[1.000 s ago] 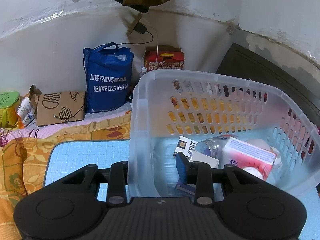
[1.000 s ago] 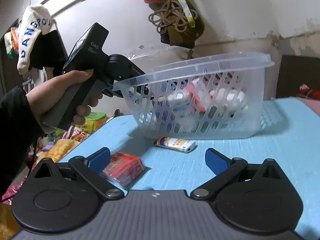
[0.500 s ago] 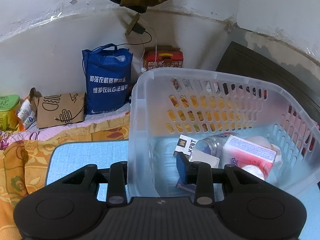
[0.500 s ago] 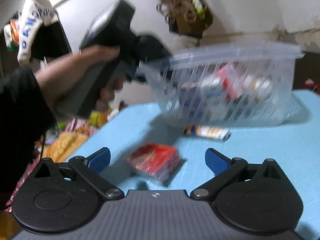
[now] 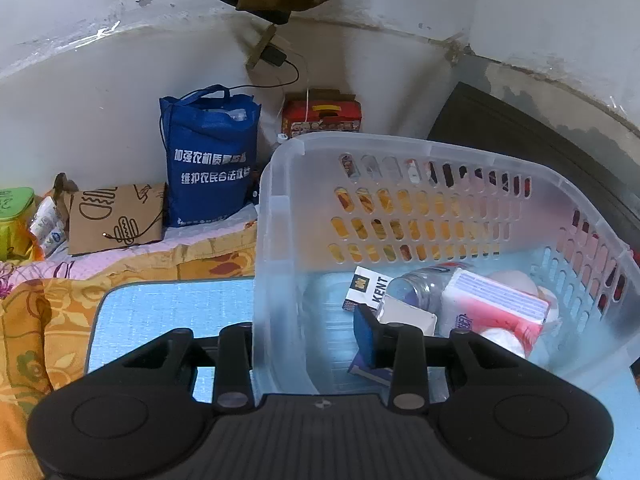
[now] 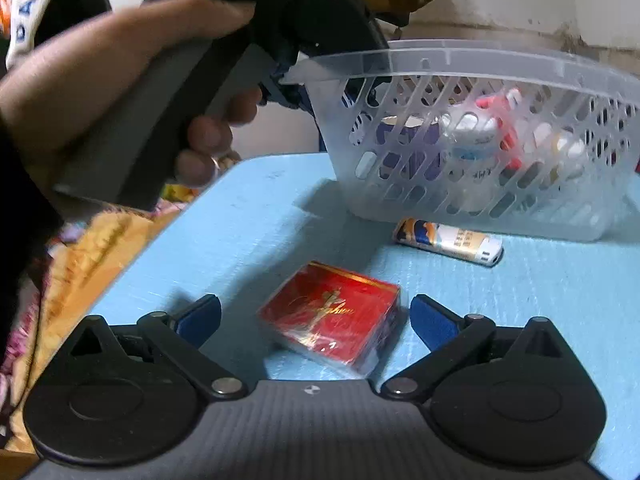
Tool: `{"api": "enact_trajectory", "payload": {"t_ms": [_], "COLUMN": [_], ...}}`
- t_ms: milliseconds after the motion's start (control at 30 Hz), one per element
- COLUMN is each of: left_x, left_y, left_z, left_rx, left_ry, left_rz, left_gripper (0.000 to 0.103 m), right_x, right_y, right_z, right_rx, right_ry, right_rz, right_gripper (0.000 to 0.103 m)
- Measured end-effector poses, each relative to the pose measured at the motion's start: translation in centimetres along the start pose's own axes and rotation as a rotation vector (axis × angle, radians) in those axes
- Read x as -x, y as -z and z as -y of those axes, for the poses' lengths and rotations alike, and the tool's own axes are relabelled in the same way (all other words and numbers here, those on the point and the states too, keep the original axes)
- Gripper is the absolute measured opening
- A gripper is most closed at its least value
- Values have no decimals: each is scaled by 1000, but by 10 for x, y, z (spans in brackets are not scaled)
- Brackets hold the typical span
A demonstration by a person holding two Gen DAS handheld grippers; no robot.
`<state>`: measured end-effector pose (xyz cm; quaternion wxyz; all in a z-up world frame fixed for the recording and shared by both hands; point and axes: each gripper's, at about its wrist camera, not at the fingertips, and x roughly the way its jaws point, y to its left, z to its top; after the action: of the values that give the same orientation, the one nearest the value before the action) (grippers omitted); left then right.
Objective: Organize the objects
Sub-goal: 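Lift the red box into the basket and open the right gripper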
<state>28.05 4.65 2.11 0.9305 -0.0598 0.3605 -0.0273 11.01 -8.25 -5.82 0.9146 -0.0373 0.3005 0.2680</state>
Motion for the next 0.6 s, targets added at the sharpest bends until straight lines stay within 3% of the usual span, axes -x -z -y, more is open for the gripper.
{"api": "enact_trajectory", "payload": {"t_ms": [200,267,400,600], "left_x": [0,0,0,-1], "left_y": [-1,-2,-2,0], "left_z": [2,1,-3,-4], "left_rx": [4,8,12,14], "left_ry": [-13,-8,24,37], "left_rz": [7,4,0,-1], "left_gripper": [42,42,42,42], "right_x": [1,2,8,37], "right_y": [4,4,6,-6], "right_z": [-8,-10,-7,23], "right_rx": [84,97,111,63], "right_ry": [53,68,69,37], "right_rz": [-12,-8,-1,83], "right_gripper": [91,77,77,77]}}
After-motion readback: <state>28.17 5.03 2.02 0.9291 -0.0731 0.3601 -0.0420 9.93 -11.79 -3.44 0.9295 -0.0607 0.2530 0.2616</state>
